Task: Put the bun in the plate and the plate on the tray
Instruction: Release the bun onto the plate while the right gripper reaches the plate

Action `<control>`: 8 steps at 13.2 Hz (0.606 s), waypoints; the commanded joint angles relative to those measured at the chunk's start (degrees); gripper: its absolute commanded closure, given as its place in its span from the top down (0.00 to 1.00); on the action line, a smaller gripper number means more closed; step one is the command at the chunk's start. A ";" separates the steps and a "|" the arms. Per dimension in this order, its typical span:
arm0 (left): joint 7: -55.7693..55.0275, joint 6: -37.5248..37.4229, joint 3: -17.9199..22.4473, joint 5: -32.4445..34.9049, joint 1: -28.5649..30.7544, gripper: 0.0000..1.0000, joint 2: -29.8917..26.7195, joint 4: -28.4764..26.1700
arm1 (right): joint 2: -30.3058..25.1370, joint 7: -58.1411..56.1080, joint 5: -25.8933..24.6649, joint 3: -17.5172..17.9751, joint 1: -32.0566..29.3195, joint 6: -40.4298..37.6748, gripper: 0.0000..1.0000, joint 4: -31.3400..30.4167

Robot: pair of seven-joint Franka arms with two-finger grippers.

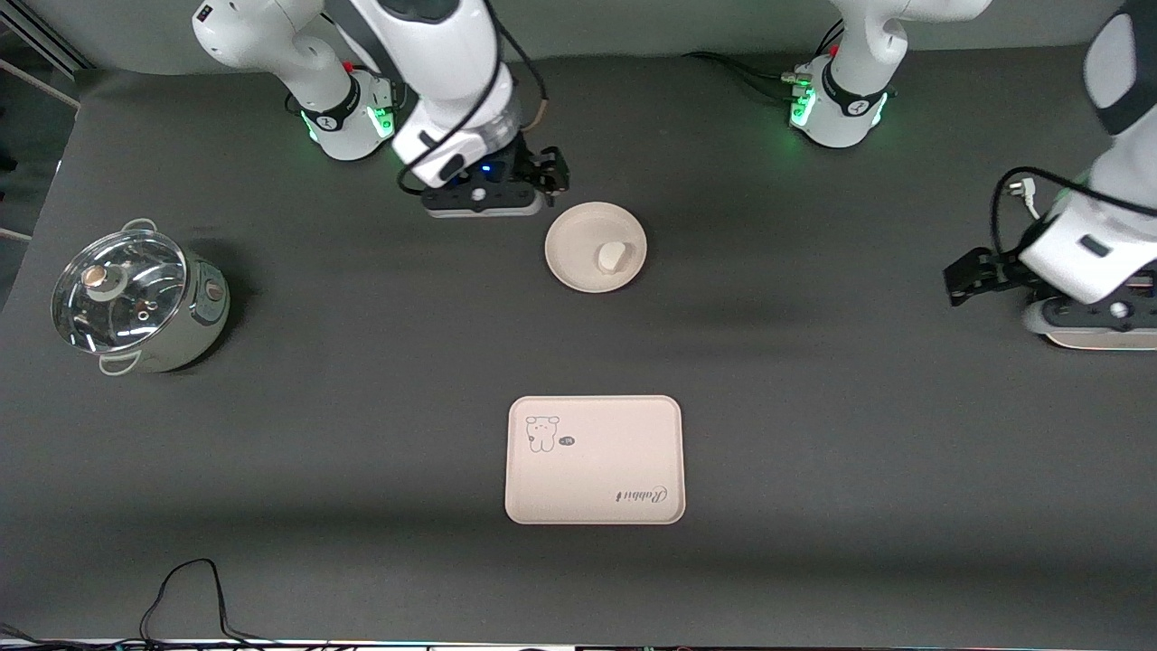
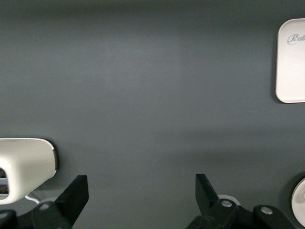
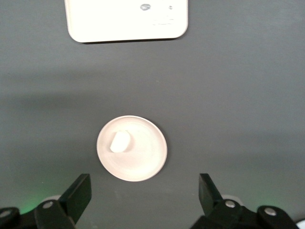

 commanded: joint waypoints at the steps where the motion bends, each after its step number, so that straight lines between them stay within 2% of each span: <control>1: 5.79 0.72 4.11 -3.41 -0.91 1.00 -2.93 -4.40 | 0.93 -0.28 0.98 -0.55 0.62 4.99 1.00 -3.72; 2: 5.72 0.64 4.39 -4.39 -0.82 1.00 -3.73 -4.76 | -0.47 -0.46 1.33 -0.11 0.62 9.20 1.00 -8.90; 5: 5.72 0.72 4.39 -4.40 -0.30 1.00 -3.91 -5.81 | -6.00 -7.12 9.14 0.42 0.19 23.87 1.00 -25.94; 8: 5.72 0.73 4.39 -4.40 -0.38 1.00 -4.00 -6.17 | -5.68 -11.71 12.40 2.96 0.18 36.80 1.00 -37.31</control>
